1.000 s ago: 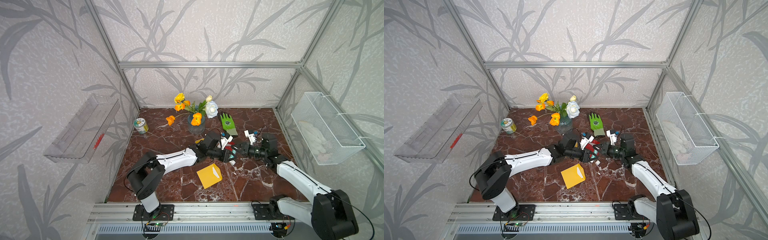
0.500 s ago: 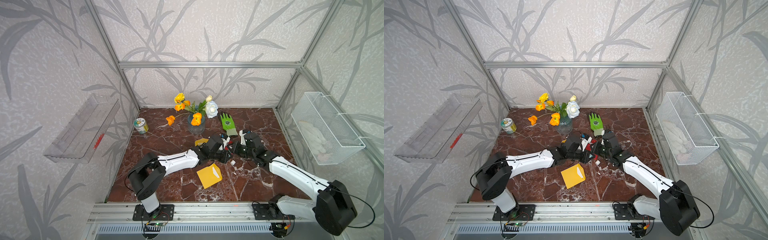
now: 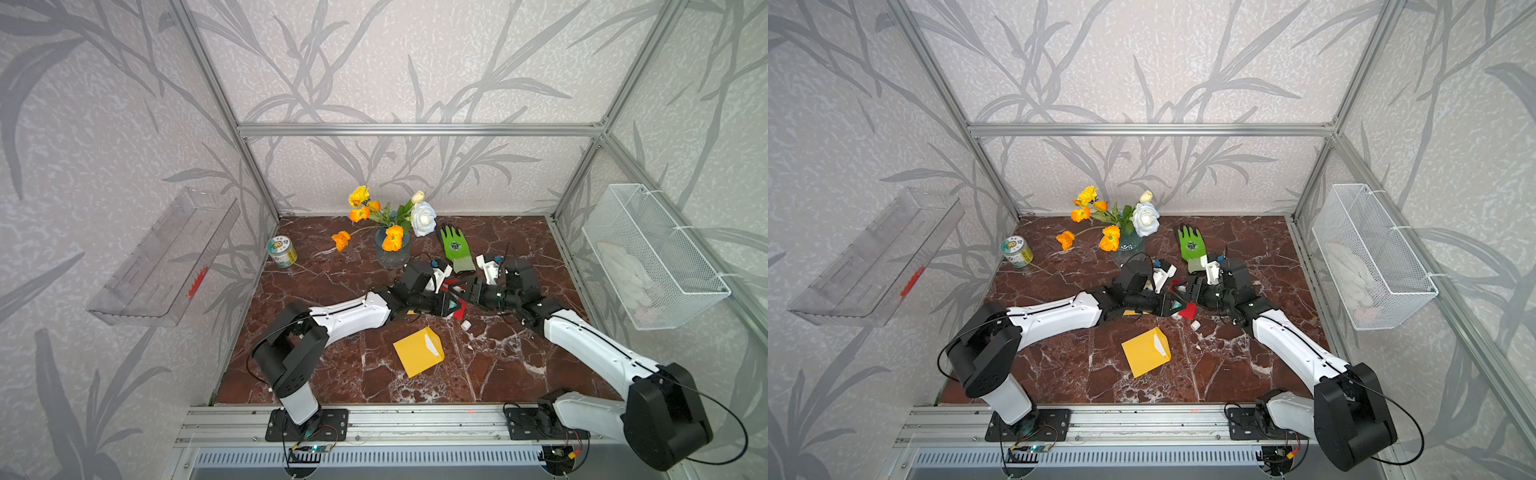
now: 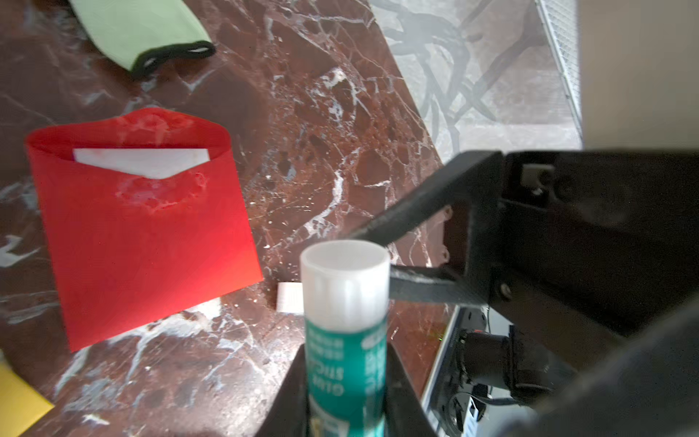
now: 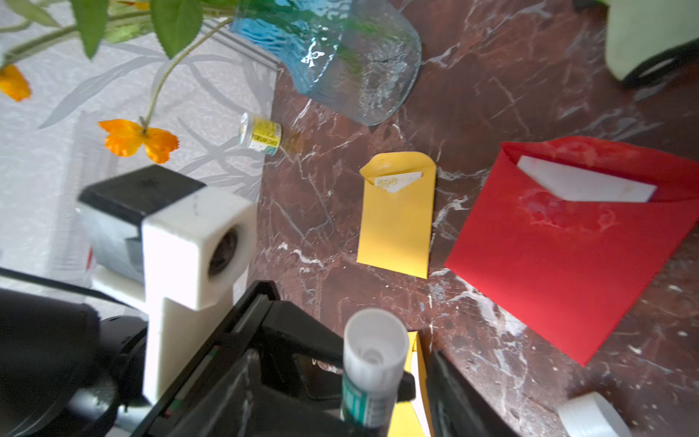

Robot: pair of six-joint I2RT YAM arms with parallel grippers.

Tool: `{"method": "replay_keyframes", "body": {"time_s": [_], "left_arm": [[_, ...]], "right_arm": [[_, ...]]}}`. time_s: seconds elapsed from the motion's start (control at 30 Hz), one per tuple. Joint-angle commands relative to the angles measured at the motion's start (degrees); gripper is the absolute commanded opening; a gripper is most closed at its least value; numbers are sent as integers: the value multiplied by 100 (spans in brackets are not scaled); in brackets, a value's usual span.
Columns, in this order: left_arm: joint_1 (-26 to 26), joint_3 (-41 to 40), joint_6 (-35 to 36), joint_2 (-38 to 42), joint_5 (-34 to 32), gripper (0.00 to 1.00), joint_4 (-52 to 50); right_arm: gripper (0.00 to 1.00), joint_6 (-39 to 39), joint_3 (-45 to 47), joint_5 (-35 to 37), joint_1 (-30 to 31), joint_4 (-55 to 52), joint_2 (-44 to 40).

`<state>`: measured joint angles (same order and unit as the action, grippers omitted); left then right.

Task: Seal the envelope with a glue stick
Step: Unscrew the glue stick.

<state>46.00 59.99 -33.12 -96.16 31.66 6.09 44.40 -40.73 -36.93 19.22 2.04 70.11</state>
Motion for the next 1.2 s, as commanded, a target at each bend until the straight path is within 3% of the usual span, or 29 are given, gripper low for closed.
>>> {"method": "replay_keyframes", "body": {"time_s": [0.0,0.1,0.27,0.63,0.77,0.93,1.17], "left_arm": [[12,-86,25,315,624,0,359],[11,-133,12,353,766,0,425],[4,-250,-167,390,885,0,753],[-9,-197,-173,274,1036,0,768],[1,-256,-170,282,1092,0,805],[-2,-325,-166,322,1071,0,816],[-6,-321,-178,267,1019,0,850]], "right_arm": [[68,168,223,-1149,-279,822,-71],[64,210,240,-1327,-346,976,-94],[47,221,206,-1690,-419,1047,59],[27,292,294,-1678,-446,1139,165],[27,323,317,-1661,-493,1171,213],[38,325,304,-1645,-595,1115,192],[31,151,259,-1645,-603,830,109]]}}
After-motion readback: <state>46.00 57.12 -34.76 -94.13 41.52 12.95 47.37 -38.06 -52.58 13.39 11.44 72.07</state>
